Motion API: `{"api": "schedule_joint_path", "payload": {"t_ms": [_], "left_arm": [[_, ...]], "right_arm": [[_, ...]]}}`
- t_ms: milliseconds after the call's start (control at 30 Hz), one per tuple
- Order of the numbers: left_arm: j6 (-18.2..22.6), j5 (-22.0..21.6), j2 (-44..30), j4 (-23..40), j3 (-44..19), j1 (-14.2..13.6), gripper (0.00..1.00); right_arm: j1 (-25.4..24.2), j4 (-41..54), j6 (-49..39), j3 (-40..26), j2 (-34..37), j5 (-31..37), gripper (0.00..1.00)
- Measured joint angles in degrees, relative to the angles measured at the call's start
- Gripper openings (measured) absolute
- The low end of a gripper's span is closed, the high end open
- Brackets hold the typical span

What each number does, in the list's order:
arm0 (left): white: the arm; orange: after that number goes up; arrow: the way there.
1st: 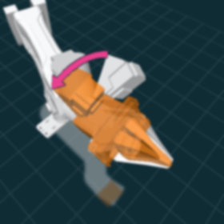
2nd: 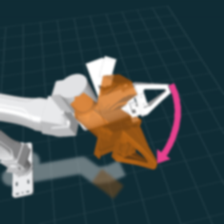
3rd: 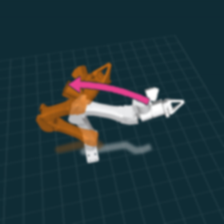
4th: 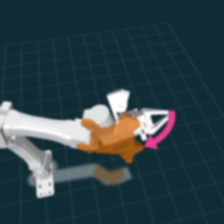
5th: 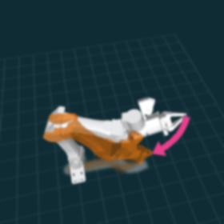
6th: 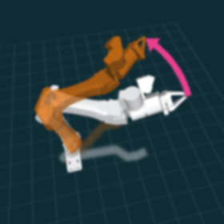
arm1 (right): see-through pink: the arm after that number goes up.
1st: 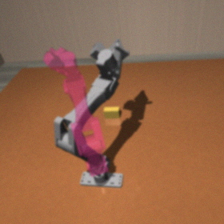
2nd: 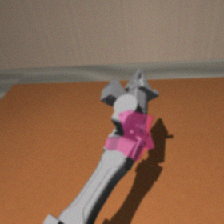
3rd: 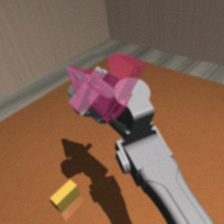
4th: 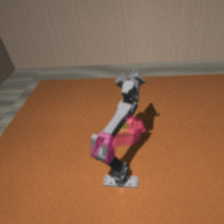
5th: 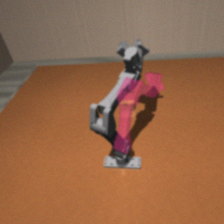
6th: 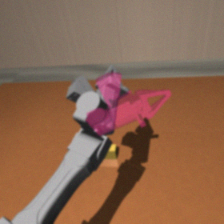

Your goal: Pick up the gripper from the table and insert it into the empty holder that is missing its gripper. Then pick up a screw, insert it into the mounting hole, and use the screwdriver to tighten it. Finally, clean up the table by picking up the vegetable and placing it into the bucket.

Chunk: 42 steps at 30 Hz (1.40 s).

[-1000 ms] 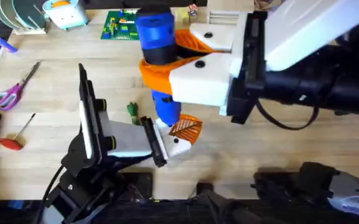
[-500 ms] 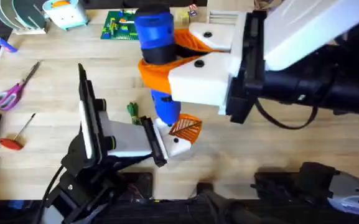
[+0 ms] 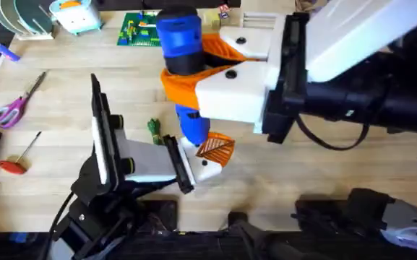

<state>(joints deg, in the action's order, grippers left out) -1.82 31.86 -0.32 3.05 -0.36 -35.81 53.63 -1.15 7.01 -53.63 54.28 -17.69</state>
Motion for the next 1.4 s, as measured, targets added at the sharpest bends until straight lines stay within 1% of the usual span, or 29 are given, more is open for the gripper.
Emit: {"api": "schedule_joint_path", "payload": {"t_ms": [933, 1067, 1200, 1300, 1400], "left_arm": [[-0.73, -0.20, 0.00, -0.02, 0.00, 0.00, 0.017], [-0.56, -0.20, 0.02, 0.00, 0.00, 0.00, 0.017], [-0.56, -0.20, 0.00, 0.00, 0.00, 0.00, 0.017], [-0.53, -0.20, 0.00, -0.02, 0.00, 0.00, 0.017], [-0.53, -0.20, 0.01, -0.01, 0.00, 0.00, 0.017]], "right_arm": [[0.04, -0.04, -0.22, 0.00, 0.61, -0.37, 0.096], [-1.81, -0.84, -1.13, 0.00, -1.77, -0.39, 0.096], [-5.63, -2.38, -2.39, 0.00, -5.74, 0.10, 0.096], [-7.43, -0.79, -2.88, 0.00, -7.39, 0.51, 0.095], [-8.92, 2.74, -5.61, 0.00, -7.50, 1.61, 0.093]]}}
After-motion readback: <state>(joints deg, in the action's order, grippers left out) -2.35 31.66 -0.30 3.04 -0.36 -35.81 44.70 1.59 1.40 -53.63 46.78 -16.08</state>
